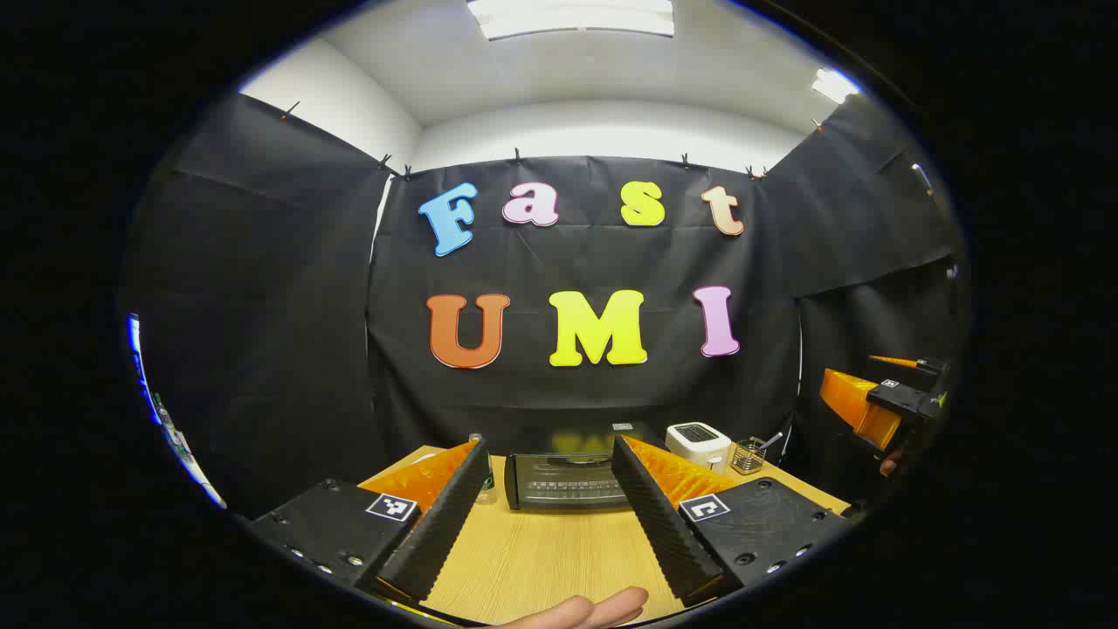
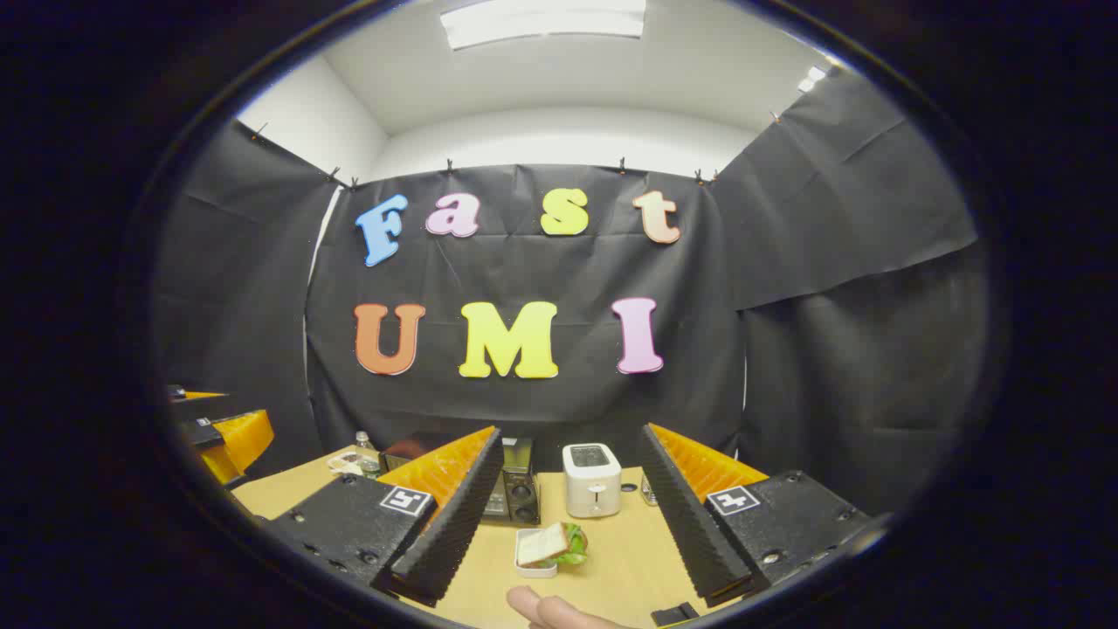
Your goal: Open the electric oven with the left hand, put the food in, and close the electric oven.
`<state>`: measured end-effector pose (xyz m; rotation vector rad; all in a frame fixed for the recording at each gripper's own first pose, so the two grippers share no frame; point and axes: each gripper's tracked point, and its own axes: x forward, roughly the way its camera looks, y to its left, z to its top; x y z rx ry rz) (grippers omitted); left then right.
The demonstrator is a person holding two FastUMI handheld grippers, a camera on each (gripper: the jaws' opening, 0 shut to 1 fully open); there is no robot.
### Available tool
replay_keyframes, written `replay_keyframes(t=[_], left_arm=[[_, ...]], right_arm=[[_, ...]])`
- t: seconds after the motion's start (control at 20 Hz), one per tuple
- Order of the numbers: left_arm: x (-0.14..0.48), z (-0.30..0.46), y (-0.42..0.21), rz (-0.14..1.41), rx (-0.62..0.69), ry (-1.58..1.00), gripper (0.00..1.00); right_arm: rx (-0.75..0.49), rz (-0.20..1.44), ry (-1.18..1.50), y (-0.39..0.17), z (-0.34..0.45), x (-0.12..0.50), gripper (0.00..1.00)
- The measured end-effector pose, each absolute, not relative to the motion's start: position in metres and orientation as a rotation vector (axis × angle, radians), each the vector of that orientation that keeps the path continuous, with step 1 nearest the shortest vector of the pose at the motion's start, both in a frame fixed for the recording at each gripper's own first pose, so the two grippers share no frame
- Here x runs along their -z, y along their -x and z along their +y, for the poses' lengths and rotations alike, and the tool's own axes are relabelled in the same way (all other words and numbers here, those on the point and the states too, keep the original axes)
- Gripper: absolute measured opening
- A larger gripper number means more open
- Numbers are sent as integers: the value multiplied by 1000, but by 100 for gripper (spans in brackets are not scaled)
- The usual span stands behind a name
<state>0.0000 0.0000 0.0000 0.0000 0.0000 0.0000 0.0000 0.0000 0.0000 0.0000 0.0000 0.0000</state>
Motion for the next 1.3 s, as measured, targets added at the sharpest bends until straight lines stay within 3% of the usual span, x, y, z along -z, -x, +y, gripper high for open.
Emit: replay_keyframes(t=[0.05,0.1,0.5,1.3], left_arm=[[2,-2,1,1,5,-7,93],[2,-5,0,0,8,-17,93],[2,-10,1,-27,-27,-71,95],[9,-3,-42,2,-48,-24,95]], right_arm=[[-2,3,-2,1,-1,1,92],[-1,3,-3,1,-4,2,99],[73,-21,12,2,-35,2,99],[42,35,-7,-24,-52,21,99]])
